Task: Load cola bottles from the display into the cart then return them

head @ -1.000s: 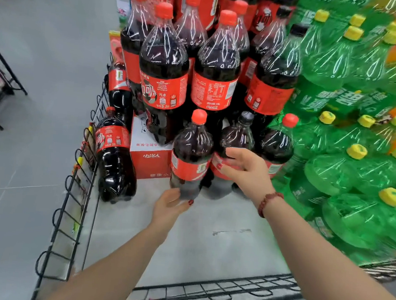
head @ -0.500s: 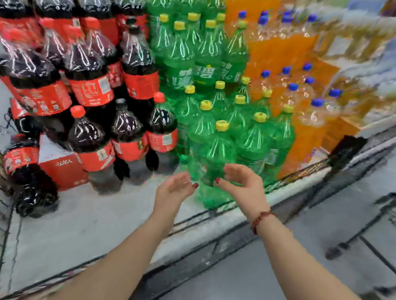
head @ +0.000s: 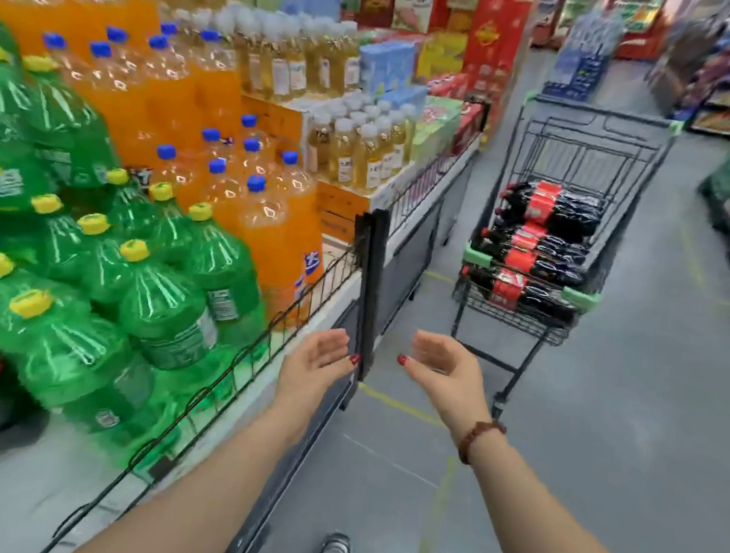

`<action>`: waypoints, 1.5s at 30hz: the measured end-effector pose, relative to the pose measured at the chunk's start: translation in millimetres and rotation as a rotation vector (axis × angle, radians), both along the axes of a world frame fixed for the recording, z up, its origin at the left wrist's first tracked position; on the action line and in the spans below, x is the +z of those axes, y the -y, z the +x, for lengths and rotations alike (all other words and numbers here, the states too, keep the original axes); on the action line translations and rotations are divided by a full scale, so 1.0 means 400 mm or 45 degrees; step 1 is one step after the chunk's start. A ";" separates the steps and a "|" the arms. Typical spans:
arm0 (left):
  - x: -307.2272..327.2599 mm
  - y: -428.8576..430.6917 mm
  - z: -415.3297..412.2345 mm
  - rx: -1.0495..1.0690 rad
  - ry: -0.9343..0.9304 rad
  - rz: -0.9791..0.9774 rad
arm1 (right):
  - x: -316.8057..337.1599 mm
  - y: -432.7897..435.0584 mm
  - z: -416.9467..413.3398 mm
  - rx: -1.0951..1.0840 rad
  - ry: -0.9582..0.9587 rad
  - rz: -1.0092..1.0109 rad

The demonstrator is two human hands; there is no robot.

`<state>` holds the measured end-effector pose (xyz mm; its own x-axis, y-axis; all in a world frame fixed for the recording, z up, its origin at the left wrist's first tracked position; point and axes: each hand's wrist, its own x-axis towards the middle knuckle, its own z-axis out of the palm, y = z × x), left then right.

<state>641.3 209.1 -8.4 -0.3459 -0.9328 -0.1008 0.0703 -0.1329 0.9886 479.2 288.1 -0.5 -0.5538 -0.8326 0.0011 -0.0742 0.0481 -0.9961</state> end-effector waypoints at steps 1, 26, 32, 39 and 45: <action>-0.006 0.015 -0.048 -0.055 -0.004 0.008 | -0.007 -0.004 -0.039 -0.057 0.000 0.012; -0.079 0.497 -1.054 -0.593 0.118 0.031 | -0.093 0.270 -0.973 -0.669 0.108 0.110; -0.061 0.555 -1.280 -0.526 0.172 0.039 | -0.112 0.342 -1.206 -0.585 0.155 0.148; -0.047 0.630 -1.496 -0.522 0.166 0.087 | -0.135 0.453 -1.424 -0.520 0.214 0.224; -0.098 0.791 -1.654 -0.502 0.199 0.129 | -0.156 0.598 -1.596 -0.506 0.196 0.283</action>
<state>-20.4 -107.2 -47.5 -0.6471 -0.7150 -0.2647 -0.1546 -0.2169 0.9639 -159.3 49.1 -62.9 -0.8088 -0.5275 -0.2599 0.1403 0.2560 -0.9564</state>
